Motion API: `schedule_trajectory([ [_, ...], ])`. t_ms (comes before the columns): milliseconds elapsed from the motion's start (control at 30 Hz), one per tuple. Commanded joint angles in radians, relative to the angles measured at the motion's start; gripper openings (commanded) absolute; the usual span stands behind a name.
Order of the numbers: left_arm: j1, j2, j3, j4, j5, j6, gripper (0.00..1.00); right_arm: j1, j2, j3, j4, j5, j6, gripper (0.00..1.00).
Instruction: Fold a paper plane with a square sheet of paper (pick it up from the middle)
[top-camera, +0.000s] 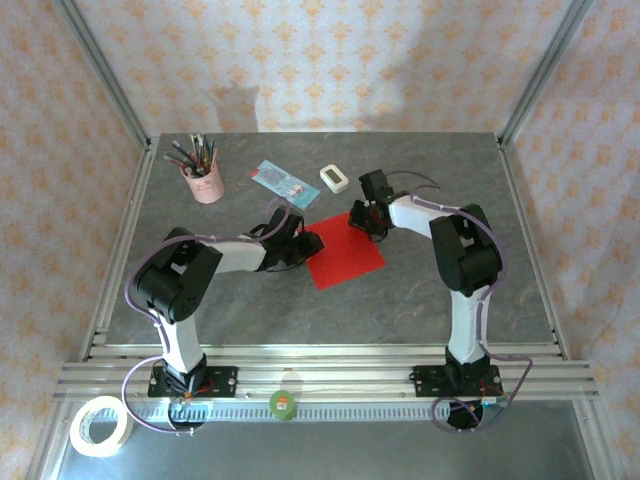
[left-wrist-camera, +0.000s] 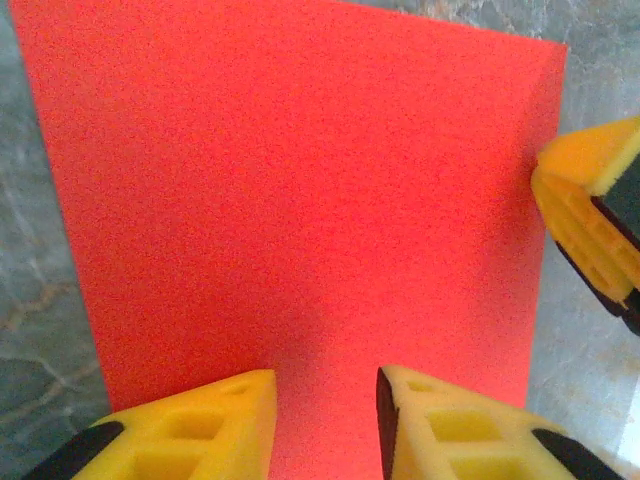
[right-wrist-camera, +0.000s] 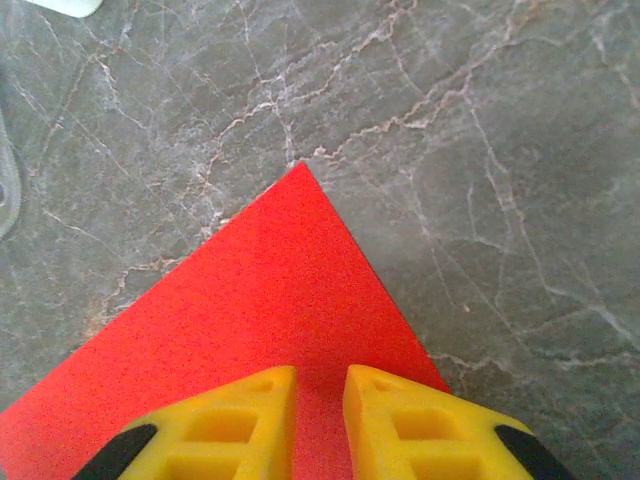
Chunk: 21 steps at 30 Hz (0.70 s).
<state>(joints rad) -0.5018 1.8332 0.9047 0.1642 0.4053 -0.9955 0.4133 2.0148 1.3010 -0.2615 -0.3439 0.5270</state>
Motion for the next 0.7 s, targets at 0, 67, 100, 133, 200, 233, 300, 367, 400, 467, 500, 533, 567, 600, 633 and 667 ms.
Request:
schedule_trajectory([
  [0, 0.039, 0.033, 0.006, -0.125, -0.036, 0.062, 0.39, -0.001, -0.039, -0.106, -0.046, -0.003, 0.091, 0.24],
  [67, 0.058, 0.038, 0.019, -0.148, -0.031, 0.087, 0.4, 0.0, -0.068, -0.154, -0.015, -0.022, 0.135, 0.25],
  [100, 0.066, 0.041, 0.027, -0.166, -0.031, 0.103, 0.41, 0.001, -0.088, -0.183, 0.005, -0.035, 0.159, 0.26],
  [133, 0.077, 0.044, 0.039, -0.187, -0.03, 0.119, 0.43, 0.0, -0.11, -0.213, 0.027, -0.049, 0.184, 0.26],
  [200, 0.099, 0.049, 0.059, -0.226, -0.033, 0.16, 0.45, 0.001, -0.149, -0.272, 0.079, -0.083, 0.237, 0.27],
  [233, 0.109, 0.052, 0.072, -0.245, -0.035, 0.183, 0.46, 0.005, -0.169, -0.306, 0.115, -0.105, 0.266, 0.28],
  [300, 0.124, 0.065, 0.104, -0.281, -0.038, 0.225, 0.49, 0.013, -0.195, -0.365, 0.179, -0.148, 0.311, 0.29],
  [367, 0.129, 0.07, 0.143, -0.32, -0.048, 0.267, 0.52, 0.016, -0.203, -0.4, 0.242, -0.212, 0.337, 0.29],
  [400, 0.13, 0.099, 0.167, -0.336, -0.05, 0.292, 0.53, 0.013, -0.203, -0.408, 0.264, -0.23, 0.34, 0.29],
  [467, 0.129, 0.109, 0.216, -0.367, -0.048, 0.326, 0.57, 0.004, -0.224, -0.399, 0.284, -0.227, 0.322, 0.3],
  [500, 0.129, 0.104, 0.241, -0.384, -0.047, 0.34, 0.59, -0.005, -0.245, -0.387, 0.284, -0.216, 0.305, 0.32],
  [533, 0.13, 0.095, 0.261, -0.395, -0.042, 0.348, 0.6, -0.014, -0.272, -0.372, 0.282, -0.203, 0.282, 0.35],
  [567, 0.129, 0.084, 0.273, -0.4, -0.039, 0.351, 0.62, -0.023, -0.296, -0.357, 0.278, -0.187, 0.26, 0.38],
  [600, 0.126, 0.067, 0.28, -0.404, -0.033, 0.354, 0.64, -0.034, -0.327, -0.344, 0.273, -0.167, 0.23, 0.43],
  [633, 0.12, 0.036, 0.284, -0.406, -0.029, 0.358, 0.66, -0.044, -0.359, -0.337, 0.271, -0.143, 0.2, 0.48],
  [667, 0.112, 0.021, 0.286, -0.414, -0.031, 0.362, 0.67, -0.052, -0.385, -0.336, 0.268, -0.116, 0.178, 0.53],
])
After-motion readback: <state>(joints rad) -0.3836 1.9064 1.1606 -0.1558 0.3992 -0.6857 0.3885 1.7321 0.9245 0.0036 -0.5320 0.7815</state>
